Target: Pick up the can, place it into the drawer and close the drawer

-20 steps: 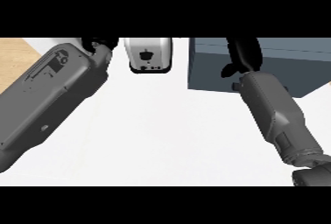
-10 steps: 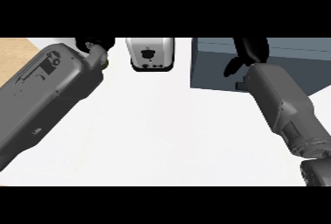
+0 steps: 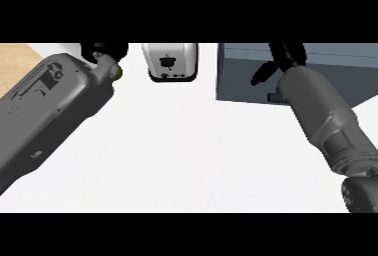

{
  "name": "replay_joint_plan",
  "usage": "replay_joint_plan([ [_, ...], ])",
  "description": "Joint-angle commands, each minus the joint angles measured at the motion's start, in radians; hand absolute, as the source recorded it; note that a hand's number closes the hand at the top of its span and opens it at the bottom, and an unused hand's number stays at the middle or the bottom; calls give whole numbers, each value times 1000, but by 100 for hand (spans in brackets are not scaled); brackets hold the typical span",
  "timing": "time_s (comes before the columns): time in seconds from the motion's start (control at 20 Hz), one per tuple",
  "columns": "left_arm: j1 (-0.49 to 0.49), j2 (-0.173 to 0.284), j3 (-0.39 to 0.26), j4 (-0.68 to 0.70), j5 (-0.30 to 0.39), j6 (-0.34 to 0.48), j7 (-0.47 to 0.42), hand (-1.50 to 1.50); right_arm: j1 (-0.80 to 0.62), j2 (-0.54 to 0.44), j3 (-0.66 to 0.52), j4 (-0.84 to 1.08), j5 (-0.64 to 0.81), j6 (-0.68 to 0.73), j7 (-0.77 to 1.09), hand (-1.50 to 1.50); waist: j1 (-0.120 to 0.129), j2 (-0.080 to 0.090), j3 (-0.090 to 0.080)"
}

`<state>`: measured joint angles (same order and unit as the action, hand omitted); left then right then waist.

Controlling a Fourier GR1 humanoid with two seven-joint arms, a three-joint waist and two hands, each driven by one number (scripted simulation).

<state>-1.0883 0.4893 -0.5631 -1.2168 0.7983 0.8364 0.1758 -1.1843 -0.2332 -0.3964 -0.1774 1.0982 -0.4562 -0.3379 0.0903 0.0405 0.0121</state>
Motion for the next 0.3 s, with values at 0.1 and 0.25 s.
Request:
replay_joint_plan([
  [0.1,32,6,-5,-36,-13,19,3,-150,-65,54,-190,-26,-208,71,-58,-150,26,-9,-7],
  [0.25,19,-1,-10,-53,-22,24,15,-150,-78,39,-206,-25,-223,86,-78,-150,21,-5,-8],
])
